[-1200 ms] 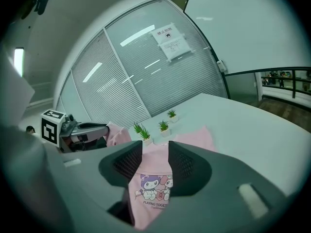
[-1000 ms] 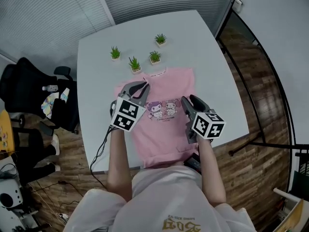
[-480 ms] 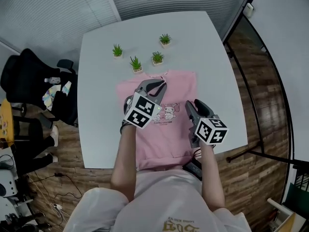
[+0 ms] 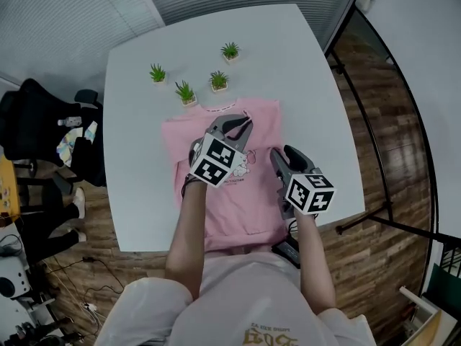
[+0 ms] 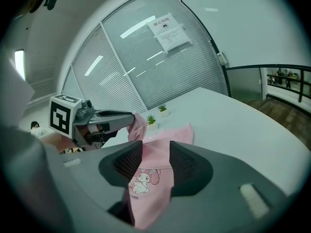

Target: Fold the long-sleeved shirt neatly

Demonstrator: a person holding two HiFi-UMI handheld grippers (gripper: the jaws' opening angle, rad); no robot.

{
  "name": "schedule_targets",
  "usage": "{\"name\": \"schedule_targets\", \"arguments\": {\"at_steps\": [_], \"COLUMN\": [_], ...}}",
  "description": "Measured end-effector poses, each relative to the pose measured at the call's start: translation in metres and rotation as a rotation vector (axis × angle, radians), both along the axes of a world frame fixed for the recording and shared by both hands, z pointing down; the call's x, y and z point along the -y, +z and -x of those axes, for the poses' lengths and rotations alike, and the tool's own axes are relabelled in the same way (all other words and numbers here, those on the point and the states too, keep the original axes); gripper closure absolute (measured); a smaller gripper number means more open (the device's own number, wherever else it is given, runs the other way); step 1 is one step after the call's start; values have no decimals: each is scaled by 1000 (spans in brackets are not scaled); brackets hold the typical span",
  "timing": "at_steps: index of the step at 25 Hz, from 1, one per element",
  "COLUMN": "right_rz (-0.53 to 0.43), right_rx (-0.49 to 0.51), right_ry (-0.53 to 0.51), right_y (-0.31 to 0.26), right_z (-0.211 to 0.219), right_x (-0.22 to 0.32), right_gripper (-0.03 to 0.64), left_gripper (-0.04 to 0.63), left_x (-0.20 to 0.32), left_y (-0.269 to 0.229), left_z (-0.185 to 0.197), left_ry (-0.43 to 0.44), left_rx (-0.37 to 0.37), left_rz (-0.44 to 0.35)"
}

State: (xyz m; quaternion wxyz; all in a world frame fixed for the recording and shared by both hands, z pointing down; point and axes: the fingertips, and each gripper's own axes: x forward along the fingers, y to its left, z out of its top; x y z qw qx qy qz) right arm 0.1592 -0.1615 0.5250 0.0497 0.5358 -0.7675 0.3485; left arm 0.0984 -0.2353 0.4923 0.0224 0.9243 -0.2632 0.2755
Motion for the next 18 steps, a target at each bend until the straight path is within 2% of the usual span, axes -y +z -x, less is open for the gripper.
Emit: {"name": "schedule_targets", "arguments": {"at_steps": [5,9,12,16,18], "right_rz": [18,31,43,55,57], "right_rx": [-19,-8,-3,8,12], "right_ry": [-18,-15,-20,-18,-17], "right_y": [11,17,23,27,28], "right_z": [-8,-16,-17,-21,-23], "right_x": [-3,-5,-9,-14,-15], "right_gripper": [443,443,443,443,443], "left_gripper": [565,565,563,549,473], "left_x": [3,3,5,7,6], "left_y": [36,65,86,98,101], "left_z": [-15,-28,-40,-56,-63], "left_ry": [-1,29,34,16,8], "left_rx": [42,138,184,164,132], "left_rz": [51,48,54,71,96]}}
